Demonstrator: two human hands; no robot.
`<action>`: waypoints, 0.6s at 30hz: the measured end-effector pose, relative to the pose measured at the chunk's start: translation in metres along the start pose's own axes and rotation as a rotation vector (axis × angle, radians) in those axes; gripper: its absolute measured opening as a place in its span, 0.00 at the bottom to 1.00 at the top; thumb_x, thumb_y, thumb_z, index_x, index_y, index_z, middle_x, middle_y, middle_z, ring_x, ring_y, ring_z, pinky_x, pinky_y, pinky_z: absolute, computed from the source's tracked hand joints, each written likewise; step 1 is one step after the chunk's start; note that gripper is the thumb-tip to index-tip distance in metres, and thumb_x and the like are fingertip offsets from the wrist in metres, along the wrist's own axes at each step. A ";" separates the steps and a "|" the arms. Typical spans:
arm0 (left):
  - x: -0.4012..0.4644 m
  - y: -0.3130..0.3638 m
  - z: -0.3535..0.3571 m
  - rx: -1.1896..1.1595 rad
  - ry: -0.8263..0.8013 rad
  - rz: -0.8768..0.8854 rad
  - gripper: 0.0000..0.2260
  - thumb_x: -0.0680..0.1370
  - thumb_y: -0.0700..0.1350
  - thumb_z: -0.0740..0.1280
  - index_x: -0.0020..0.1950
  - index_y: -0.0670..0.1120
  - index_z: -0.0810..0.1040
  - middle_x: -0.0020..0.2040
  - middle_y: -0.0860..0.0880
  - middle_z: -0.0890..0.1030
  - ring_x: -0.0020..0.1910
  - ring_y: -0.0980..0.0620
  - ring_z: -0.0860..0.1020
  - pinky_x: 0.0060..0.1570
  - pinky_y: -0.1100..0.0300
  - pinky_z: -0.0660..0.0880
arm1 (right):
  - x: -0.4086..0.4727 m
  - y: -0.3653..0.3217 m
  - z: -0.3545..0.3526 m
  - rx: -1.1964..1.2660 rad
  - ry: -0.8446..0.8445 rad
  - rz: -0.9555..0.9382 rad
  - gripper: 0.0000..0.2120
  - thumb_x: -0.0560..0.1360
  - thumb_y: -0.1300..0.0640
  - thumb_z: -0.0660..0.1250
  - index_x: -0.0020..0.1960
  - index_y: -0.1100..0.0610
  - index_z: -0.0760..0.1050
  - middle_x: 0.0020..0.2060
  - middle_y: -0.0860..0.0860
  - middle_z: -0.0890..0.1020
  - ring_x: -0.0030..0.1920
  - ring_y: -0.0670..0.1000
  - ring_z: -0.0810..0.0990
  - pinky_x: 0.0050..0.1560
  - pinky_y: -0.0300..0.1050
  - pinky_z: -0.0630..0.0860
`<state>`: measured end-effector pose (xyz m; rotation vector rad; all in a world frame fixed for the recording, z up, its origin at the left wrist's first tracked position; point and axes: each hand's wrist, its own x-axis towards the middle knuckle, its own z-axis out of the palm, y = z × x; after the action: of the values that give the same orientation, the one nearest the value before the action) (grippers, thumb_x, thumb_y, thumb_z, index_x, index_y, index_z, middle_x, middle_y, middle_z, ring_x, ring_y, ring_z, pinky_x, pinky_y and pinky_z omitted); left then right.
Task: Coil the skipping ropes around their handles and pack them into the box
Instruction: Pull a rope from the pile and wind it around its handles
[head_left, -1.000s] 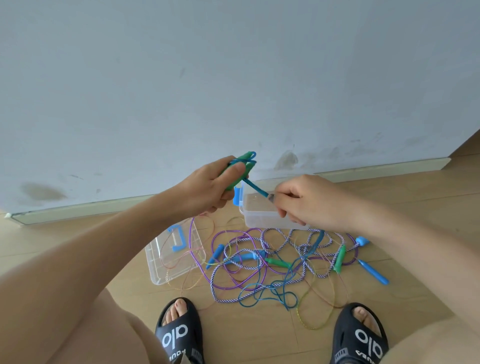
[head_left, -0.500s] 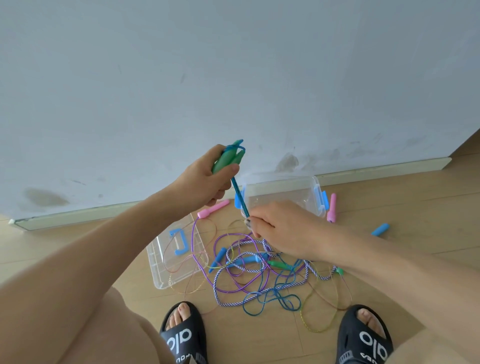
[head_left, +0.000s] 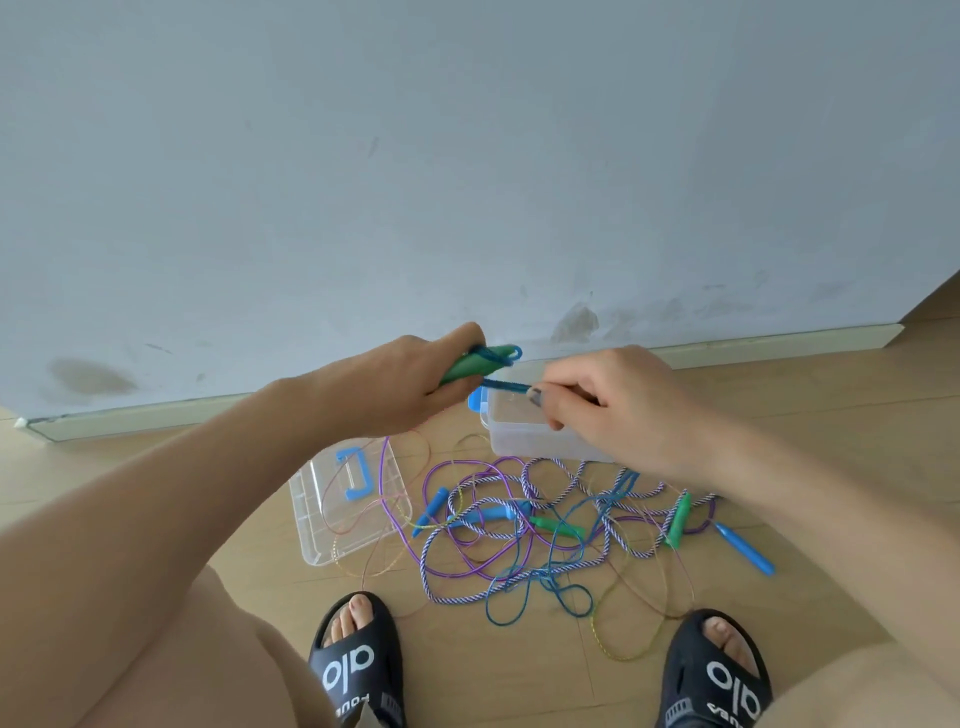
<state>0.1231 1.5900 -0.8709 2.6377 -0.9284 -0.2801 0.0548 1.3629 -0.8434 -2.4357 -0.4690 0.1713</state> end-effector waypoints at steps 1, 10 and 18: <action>-0.001 0.004 0.002 0.035 -0.040 0.013 0.08 0.83 0.53 0.58 0.58 0.52 0.65 0.32 0.49 0.74 0.30 0.51 0.72 0.30 0.59 0.67 | -0.001 0.000 -0.002 0.006 -0.004 -0.005 0.17 0.81 0.54 0.62 0.36 0.61 0.75 0.25 0.52 0.68 0.27 0.46 0.64 0.30 0.39 0.61; -0.003 0.033 0.012 0.248 -0.074 0.128 0.10 0.83 0.53 0.56 0.58 0.49 0.62 0.40 0.49 0.75 0.34 0.45 0.72 0.33 0.52 0.68 | 0.008 -0.003 -0.024 0.092 0.071 -0.021 0.21 0.81 0.52 0.62 0.35 0.64 0.72 0.22 0.51 0.68 0.22 0.47 0.63 0.24 0.35 0.62; -0.013 0.047 0.007 0.290 0.212 0.322 0.13 0.82 0.52 0.59 0.60 0.46 0.62 0.33 0.55 0.65 0.26 0.45 0.61 0.26 0.58 0.56 | 0.031 0.017 -0.015 0.450 -0.066 0.070 0.23 0.81 0.47 0.64 0.37 0.65 0.71 0.27 0.53 0.66 0.28 0.50 0.63 0.31 0.40 0.62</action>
<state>0.0838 1.5621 -0.8585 2.6390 -1.3810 0.2247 0.0922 1.3537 -0.8420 -2.0093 -0.3313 0.3480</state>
